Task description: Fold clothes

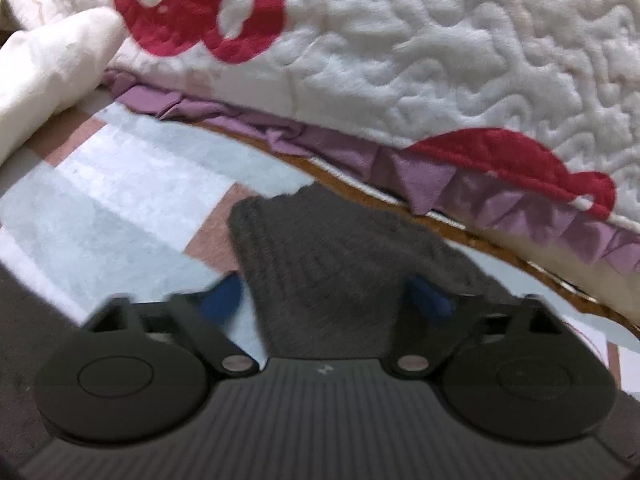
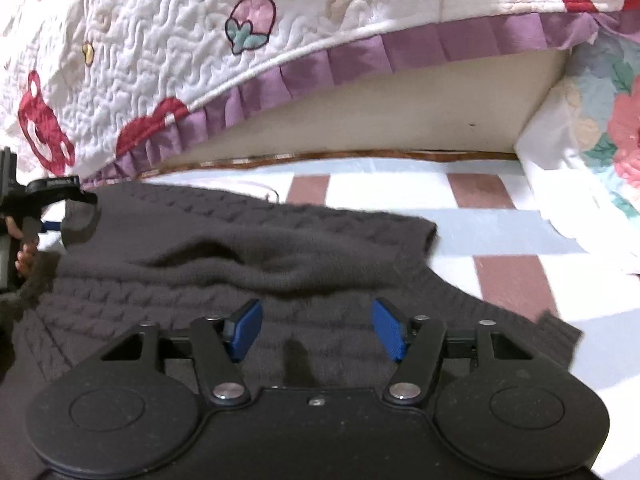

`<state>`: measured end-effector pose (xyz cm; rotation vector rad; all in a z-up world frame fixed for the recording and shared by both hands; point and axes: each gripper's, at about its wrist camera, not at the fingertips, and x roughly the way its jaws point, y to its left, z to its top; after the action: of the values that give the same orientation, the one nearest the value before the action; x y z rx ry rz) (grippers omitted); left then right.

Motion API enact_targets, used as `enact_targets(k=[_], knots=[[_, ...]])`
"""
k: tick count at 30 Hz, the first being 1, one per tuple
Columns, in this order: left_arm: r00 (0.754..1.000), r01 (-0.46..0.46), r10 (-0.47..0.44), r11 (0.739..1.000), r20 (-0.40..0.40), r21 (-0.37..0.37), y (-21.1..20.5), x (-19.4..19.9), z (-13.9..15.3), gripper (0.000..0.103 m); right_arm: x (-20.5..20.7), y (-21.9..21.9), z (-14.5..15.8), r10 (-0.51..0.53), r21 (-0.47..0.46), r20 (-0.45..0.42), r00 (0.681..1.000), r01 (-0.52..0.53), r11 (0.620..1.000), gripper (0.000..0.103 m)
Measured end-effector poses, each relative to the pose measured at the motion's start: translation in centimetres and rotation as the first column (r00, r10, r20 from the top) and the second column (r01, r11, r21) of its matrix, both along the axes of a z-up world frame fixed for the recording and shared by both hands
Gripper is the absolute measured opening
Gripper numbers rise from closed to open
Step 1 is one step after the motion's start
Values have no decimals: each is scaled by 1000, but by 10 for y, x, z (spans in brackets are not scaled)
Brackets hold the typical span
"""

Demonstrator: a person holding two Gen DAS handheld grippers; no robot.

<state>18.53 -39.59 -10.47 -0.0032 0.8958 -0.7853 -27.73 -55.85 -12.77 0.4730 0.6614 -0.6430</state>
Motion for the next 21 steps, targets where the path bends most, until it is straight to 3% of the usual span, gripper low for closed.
enact_targets(k=[1, 2, 3, 7, 9, 13, 16, 19, 21], knots=[[1000, 12, -12, 1000, 1, -19, -1, -2, 4, 14, 3, -5, -2, 6, 13, 1, 1000, -6, 1000, 39], [1000, 25, -25, 999, 3, -37, -1, -4, 9, 14, 7, -11, -4, 12, 25, 2, 1000, -12, 1000, 29], [999, 37, -37, 998, 5, -56, -2, -6, 13, 14, 11, -16, -7, 8, 37, -10, 1000, -8, 999, 25], [995, 97, -95, 985, 19, -144, -3, -16, 36, 14, 15, -25, -15, -11, 64, -17, 1000, 12, 998, 22], [986, 164, -160, 956, 36, -241, 2, -33, 65, 14, 15, -27, -17, -20, 74, -11, 1000, 21, 997, 22], [941, 326, -330, 840, 68, -433, 22, -77, 119, 14, 16, -32, -23, -39, 93, -1, 999, 39, 995, 20], [895, 411, -439, 748, 76, -521, 45, -110, 139, 14, 16, -36, -27, -53, 109, 6, 999, 52, 993, 20], [827, 473, -562, 675, 21, -566, 70, -137, 140, 14, 16, -39, -31, -67, 124, 13, 998, 65, 990, 20], [772, 500, -634, 646, -41, -577, 88, -149, 131, 13, 11, -42, -34, -82, 154, 48, 995, 74, 985, 21]])
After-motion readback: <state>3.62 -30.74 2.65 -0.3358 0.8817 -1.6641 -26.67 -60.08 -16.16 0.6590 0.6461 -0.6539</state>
